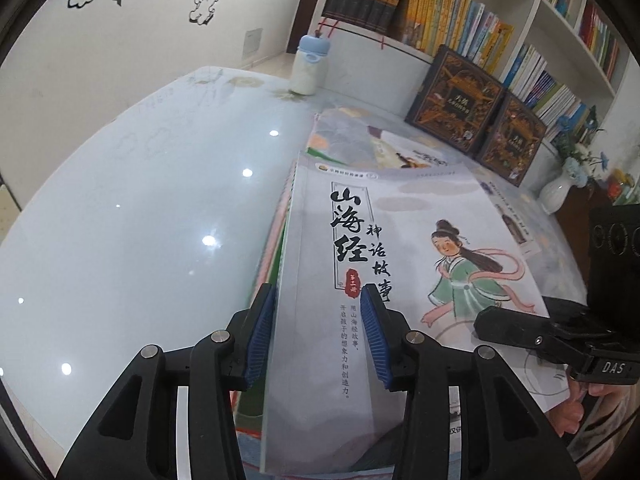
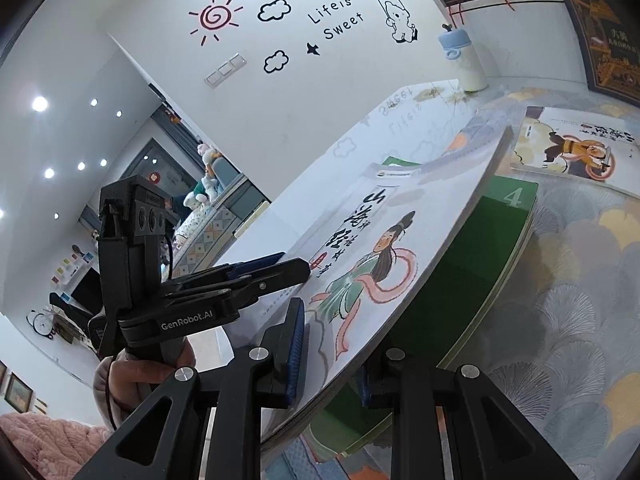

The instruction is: Organize books

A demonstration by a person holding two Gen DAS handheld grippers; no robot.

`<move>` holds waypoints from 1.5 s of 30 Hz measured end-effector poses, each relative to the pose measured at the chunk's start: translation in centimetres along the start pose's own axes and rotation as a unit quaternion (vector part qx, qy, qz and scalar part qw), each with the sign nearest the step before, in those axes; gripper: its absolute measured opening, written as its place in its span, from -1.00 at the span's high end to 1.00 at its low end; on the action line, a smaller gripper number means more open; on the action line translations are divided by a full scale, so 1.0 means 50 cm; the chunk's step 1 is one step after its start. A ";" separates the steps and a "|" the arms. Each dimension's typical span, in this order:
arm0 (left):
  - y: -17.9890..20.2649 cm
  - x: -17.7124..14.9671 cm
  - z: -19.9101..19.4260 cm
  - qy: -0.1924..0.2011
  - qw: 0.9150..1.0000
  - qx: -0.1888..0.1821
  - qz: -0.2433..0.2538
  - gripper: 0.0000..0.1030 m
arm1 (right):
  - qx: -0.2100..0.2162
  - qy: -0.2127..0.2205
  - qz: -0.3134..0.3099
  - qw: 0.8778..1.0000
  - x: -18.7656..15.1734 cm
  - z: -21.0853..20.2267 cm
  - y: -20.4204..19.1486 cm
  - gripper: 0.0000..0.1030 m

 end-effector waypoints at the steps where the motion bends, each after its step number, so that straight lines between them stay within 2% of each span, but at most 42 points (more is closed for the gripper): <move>1: 0.000 0.001 -0.001 0.003 1.000 -0.001 0.000 0.18 | -0.002 0.002 0.001 1.000 0.001 0.001 0.001 0.59; 3: 0.009 0.010 0.002 0.006 1.000 -0.012 0.005 0.18 | -0.009 0.008 0.005 1.000 0.002 0.001 0.002 0.59; 6: 0.025 0.023 0.021 0.005 1.000 0.000 0.025 0.18 | -0.024 0.012 0.004 1.000 -0.004 0.006 0.001 0.59; 12: 0.051 0.036 0.044 -0.001 0.999 0.002 0.043 0.18 | -0.025 0.030 0.048 0.998 -0.028 0.008 0.019 0.59; 15: 0.057 0.036 0.047 -0.004 0.999 0.006 0.048 0.18 | -0.045 0.026 0.035 0.998 -0.036 0.009 0.019 0.57; 16: 0.059 0.036 0.048 -0.005 0.999 0.005 0.050 0.17 | -0.054 0.027 0.030 0.998 -0.034 0.007 0.020 0.48; 17: 0.061 0.036 0.050 -0.006 0.999 0.004 0.051 0.16 | -0.067 0.028 0.031 0.997 -0.031 0.001 0.024 0.27; 18: 0.063 0.038 0.051 -0.007 0.999 0.003 0.051 0.09 | -0.072 0.028 0.033 0.996 -0.032 -0.004 0.027 0.15; 20: 0.063 0.040 0.051 -0.005 0.999 0.008 0.050 0.08 | -0.066 0.029 0.039 0.997 -0.031 -0.015 0.025 -0.37; 22: 0.060 0.043 0.050 -0.005 0.999 0.010 0.046 0.08 | -0.067 0.024 0.032 0.997 -0.035 -0.021 0.020 -0.55; 27: 0.055 0.049 0.055 -0.008 0.999 0.020 0.041 0.02 | -0.051 -0.032 -0.009 0.998 -0.050 -0.004 -0.016 -0.59; 31: 0.054 0.054 0.054 -0.006 0.999 0.024 0.039 0.02 | -0.041 -0.087 -0.049 0.994 -0.062 0.012 -0.029 -0.59; 34: 0.060 0.058 0.053 -0.007 0.999 0.026 0.047 0.02 | -0.041 -0.098 -0.057 0.993 -0.073 -0.004 -0.025 -0.59; 39: 0.098 0.070 0.056 -0.008 0.998 0.009 0.054 0.02 | -0.062 -0.068 -0.052 0.994 -0.066 -0.063 0.008 -0.59; 43: 0.157 0.087 0.065 -0.008 0.997 0.002 0.072 -0.03 | -0.097 -0.037 -0.019 0.994 -0.054 -0.148 0.085 -0.59; 45: 0.203 0.097 0.072 -0.007 0.997 -0.015 0.074 -0.17 | -0.105 -0.024 -0.005 0.994 -0.045 -0.194 0.122 -0.59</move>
Point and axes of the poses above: each gripper's, at about its wrist camera, not at the fingertips, and z roughly the way its jaws point, y to its right, x to its top, the point moved 9 cm from there along z, roughly the way its jaws point, and after that the axes turned 1 degree about x, right-handed, at the moved point
